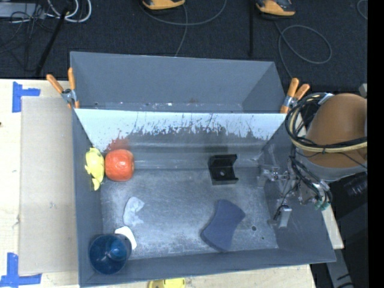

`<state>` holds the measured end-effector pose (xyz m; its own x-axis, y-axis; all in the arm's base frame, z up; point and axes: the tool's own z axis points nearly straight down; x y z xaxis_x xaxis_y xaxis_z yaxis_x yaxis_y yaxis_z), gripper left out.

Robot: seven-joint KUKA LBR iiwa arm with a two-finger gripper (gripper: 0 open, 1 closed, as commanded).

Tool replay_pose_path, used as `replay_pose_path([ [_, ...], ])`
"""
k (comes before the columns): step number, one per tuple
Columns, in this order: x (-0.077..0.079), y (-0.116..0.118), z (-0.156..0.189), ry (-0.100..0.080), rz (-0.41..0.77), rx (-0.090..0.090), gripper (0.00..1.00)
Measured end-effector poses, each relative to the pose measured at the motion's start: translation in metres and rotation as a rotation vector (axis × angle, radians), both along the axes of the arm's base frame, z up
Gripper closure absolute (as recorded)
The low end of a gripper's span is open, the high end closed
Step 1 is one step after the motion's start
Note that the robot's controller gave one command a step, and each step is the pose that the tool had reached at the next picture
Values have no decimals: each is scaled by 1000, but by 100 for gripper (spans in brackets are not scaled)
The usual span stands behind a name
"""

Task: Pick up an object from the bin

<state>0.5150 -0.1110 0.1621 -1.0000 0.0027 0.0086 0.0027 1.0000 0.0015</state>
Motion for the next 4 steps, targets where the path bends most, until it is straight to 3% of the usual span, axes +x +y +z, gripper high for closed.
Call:
replay_pose_path([
  [1, 2, 1, 4, -8, 5, -1, 0],
  [2, -6, 48, -47, -13, 319, -2, 0],
  [3, -10, 69, -57, -6, 470, 3, 0],
  [4, -18, 89, -40, -10, 713, 2, 0],
])
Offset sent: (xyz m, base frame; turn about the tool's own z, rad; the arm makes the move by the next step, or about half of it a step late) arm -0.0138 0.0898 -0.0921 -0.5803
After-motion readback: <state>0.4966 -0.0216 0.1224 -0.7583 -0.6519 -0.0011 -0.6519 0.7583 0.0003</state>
